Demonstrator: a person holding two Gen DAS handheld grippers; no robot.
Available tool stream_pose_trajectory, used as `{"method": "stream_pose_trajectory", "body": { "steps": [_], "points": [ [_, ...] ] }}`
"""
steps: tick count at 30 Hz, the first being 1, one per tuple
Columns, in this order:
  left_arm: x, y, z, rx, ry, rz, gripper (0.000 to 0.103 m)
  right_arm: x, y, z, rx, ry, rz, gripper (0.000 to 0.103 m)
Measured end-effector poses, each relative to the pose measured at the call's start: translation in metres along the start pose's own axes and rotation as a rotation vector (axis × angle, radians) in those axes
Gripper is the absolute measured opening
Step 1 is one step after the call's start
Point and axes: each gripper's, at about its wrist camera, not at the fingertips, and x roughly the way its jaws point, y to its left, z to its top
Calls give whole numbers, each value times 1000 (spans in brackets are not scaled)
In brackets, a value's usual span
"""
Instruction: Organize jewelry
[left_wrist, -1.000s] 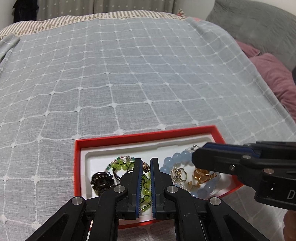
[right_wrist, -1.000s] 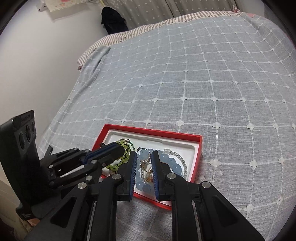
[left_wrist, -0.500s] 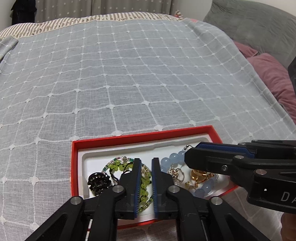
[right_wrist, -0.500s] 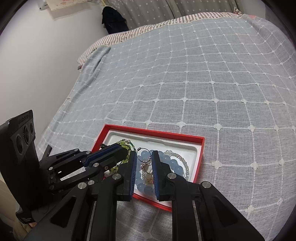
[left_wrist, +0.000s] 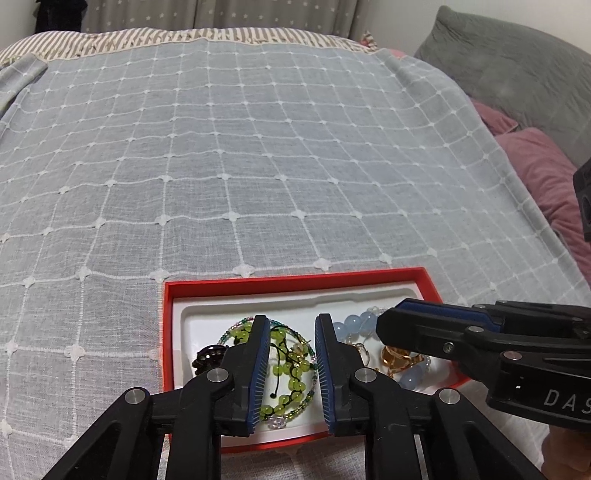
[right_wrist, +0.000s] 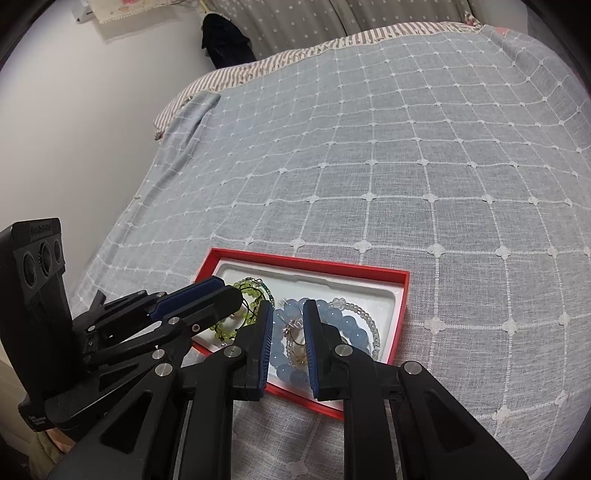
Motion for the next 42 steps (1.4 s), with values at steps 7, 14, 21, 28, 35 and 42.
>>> {"method": "stream_pose_trajectory", "body": {
  "steps": [7,14,21,28,35,42],
  "points": [
    [-2,-2,-1,5,-4,11,26,-1,0,0,9,0,3,19],
    [-10,-11,-7,45,-24,82,37,-7,-1,0,17,-14,-1,21],
    [-25,-16,-17,92,-44,162,65,-23,11,-10,-26,-46,-83,44],
    [-42,-16,-27,100,-54,214,80,-54,33,-36,-133,-93,-153,54],
    [-66,-21,-39,93,-95,251,90,-78,43,-55,-123,-132,-151,70],
    [-94,-24,-62,88,-125,317,96,-99,57,-79,-129,-145,-159,78]
  ]
}}
